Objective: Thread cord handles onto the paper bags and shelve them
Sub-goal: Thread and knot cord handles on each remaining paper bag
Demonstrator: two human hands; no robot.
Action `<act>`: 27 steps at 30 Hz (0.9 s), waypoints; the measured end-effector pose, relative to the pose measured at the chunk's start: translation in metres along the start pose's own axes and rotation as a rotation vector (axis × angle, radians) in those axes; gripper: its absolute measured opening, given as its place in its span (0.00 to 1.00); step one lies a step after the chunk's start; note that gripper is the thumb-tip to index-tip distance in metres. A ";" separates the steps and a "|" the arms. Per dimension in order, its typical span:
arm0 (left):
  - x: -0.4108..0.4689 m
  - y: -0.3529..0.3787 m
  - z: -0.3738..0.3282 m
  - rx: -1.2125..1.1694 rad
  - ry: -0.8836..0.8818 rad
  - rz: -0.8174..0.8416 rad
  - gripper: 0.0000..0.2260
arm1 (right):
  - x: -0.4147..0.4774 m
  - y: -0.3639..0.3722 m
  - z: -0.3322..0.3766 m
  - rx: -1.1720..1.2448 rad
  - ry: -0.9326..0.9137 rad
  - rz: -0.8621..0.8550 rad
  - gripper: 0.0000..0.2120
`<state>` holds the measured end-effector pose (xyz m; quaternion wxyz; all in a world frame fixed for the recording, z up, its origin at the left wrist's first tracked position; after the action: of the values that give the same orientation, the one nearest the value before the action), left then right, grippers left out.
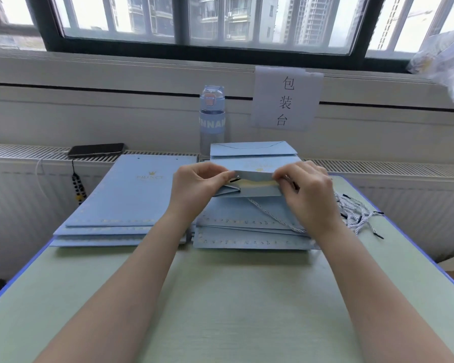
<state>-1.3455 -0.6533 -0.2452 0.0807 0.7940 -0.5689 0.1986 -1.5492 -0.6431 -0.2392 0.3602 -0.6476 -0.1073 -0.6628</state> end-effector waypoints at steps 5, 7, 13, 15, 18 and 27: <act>0.006 -0.010 0.002 0.028 0.030 0.024 0.03 | 0.006 -0.012 -0.013 0.320 0.387 -0.058 0.09; 0.006 -0.011 0.002 0.032 0.046 0.032 0.03 | 0.005 -0.012 -0.016 0.293 0.427 -0.115 0.08; 0.011 -0.020 0.002 0.011 0.050 -0.018 0.03 | 0.007 -0.018 -0.025 0.167 0.469 -0.171 0.07; 0.013 -0.026 0.000 -0.042 0.069 -0.057 0.02 | 0.008 -0.025 -0.034 0.158 0.537 -0.197 0.07; 0.014 -0.034 -0.004 -0.127 0.135 -0.109 0.02 | 0.007 -0.033 -0.052 0.115 0.636 -0.256 0.07; 0.015 -0.042 -0.001 -0.130 0.307 -0.265 0.04 | -0.004 -0.042 -0.082 0.205 0.897 -0.394 0.06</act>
<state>-1.3023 -0.6522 -0.2342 0.2429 0.8154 -0.4522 0.2679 -1.6396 -0.6612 -0.2408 0.3005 -0.2276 -0.1266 -0.9175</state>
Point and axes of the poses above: each hand's wrist, its own x-axis towards the middle knuckle, its own y-axis out of the palm, z = x × y, the point moved 3 cm from there along x, towards the middle knuckle, and after that the axes turned 8 degrees about -z, right-handed, at the moved point
